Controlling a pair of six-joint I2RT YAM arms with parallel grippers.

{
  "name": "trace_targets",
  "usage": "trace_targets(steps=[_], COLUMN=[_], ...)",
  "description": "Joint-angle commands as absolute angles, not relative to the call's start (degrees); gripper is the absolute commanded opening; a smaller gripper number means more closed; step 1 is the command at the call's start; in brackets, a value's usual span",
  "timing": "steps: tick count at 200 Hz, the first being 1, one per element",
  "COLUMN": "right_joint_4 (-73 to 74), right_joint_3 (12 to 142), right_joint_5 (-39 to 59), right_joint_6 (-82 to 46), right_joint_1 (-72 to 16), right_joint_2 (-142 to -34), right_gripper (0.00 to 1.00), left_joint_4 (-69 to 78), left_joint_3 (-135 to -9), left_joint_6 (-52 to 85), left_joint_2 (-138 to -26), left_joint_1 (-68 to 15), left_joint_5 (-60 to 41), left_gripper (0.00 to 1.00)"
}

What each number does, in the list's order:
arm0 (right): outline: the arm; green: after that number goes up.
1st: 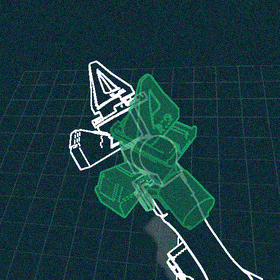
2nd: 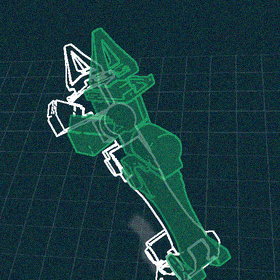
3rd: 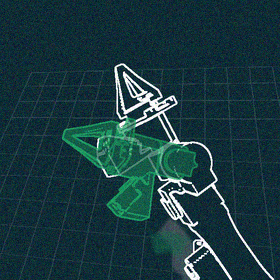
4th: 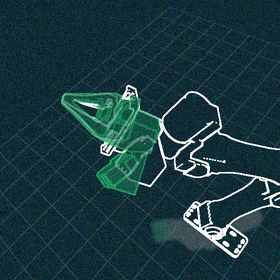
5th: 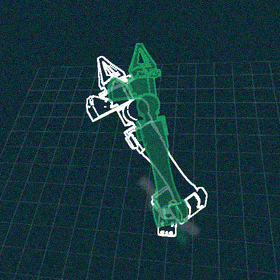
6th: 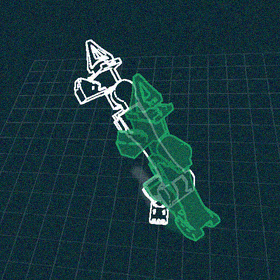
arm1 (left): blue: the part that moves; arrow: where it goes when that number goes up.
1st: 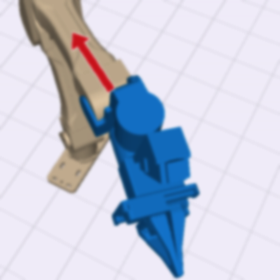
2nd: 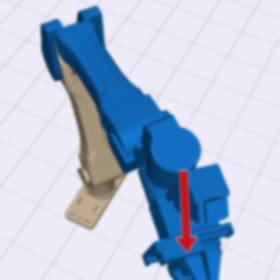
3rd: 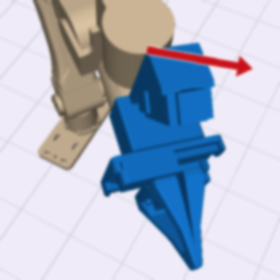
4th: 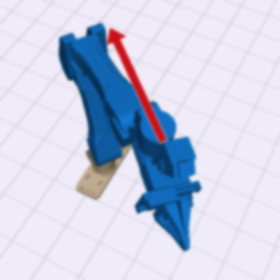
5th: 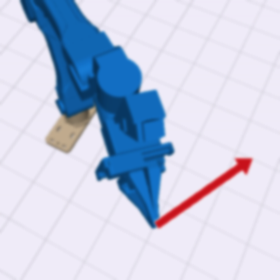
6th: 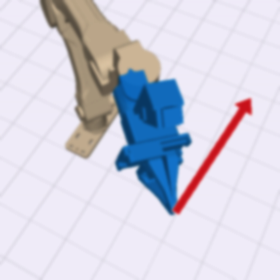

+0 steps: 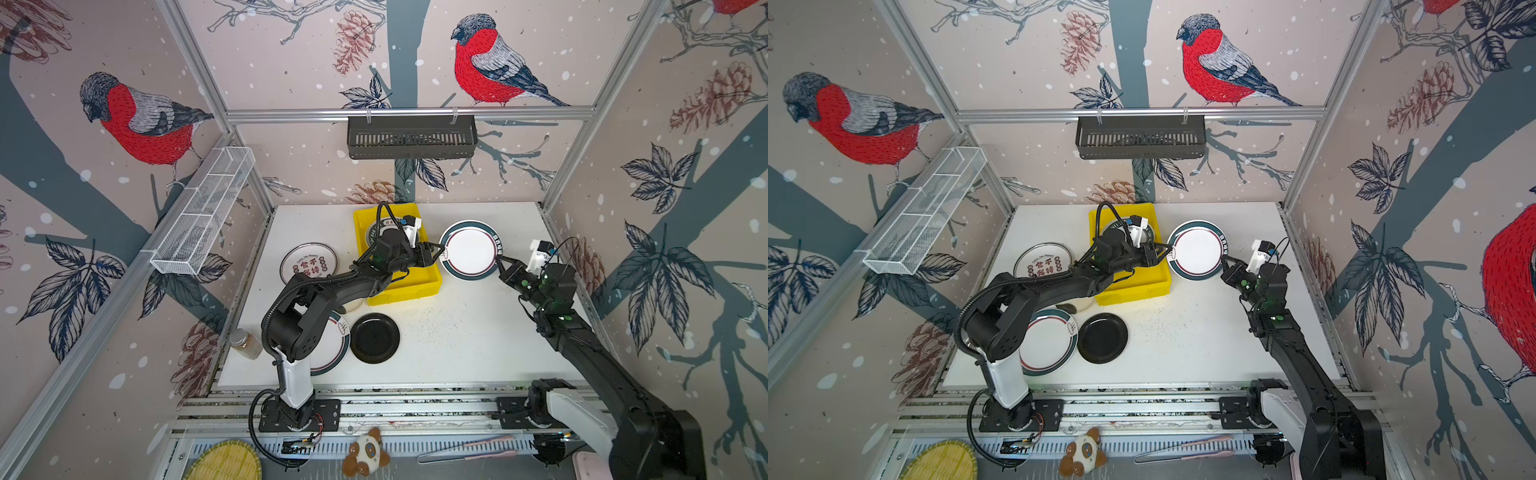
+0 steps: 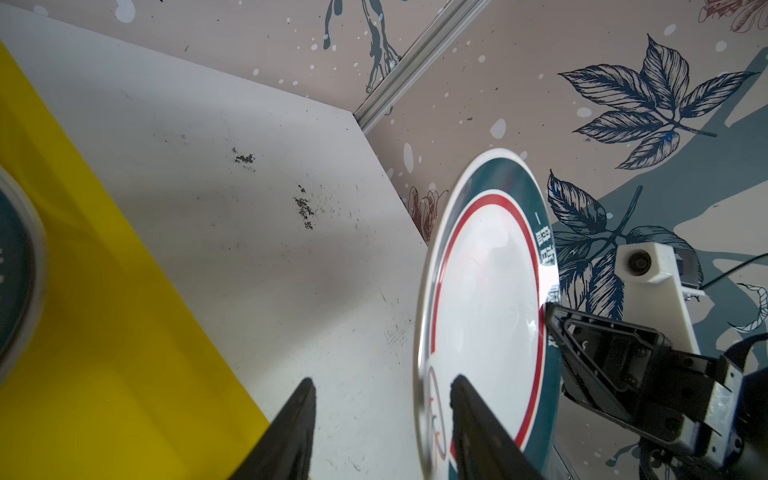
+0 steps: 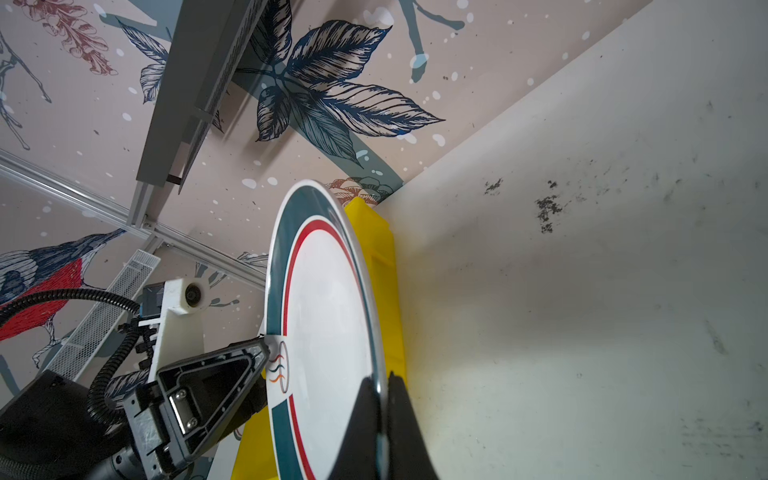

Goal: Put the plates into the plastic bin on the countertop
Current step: 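Lift the red-and-green-rimmed plate upright toward the left gripper while the left gripper approaches, then grasp the red-and-green-rimmed plate rim with the left gripper and open the right gripper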

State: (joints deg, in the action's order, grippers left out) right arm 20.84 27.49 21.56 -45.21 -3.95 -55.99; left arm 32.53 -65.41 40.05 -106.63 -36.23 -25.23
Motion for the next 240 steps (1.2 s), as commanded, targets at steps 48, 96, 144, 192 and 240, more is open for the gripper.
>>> trace_targets(steps=[48, 96, 144, 192, 240], right_joint_4=[29.2, 28.5, 28.7, 27.0, 24.0], right_joint_3=[29.1, 30.8, 30.8, 30.8, 30.6], right_joint_5=[26.5, 27.8, 28.4, 27.7, 26.0], right_joint_6=[-46.9, -45.8, -45.1, -43.8, -42.1], right_joint_1=[-4.5, -5.8, -6.8, -7.1, -7.1], right_joint_2=[-59.8, -62.8, -63.6, -62.6, -60.7], right_gripper=[0.0, 0.0, 0.03, 0.5, 0.84], left_joint_4=[38.2, 38.2, 37.3, 36.0, 34.2], left_joint_3=[-66.0, -66.8, -66.9, -67.2, -66.7], left_joint_6=[41.2, 41.1, 40.8, 40.2, 39.0], left_joint_2=[-107.4, -108.4, -108.1, -107.9, -105.2], left_joint_1=[-36.3, -36.3, -36.2, -35.7, -32.4], left_joint_5=[-27.1, -28.0, -27.6, -27.1, -26.1], left_gripper=[0.43, 0.38, 0.0, 0.0, 0.0])
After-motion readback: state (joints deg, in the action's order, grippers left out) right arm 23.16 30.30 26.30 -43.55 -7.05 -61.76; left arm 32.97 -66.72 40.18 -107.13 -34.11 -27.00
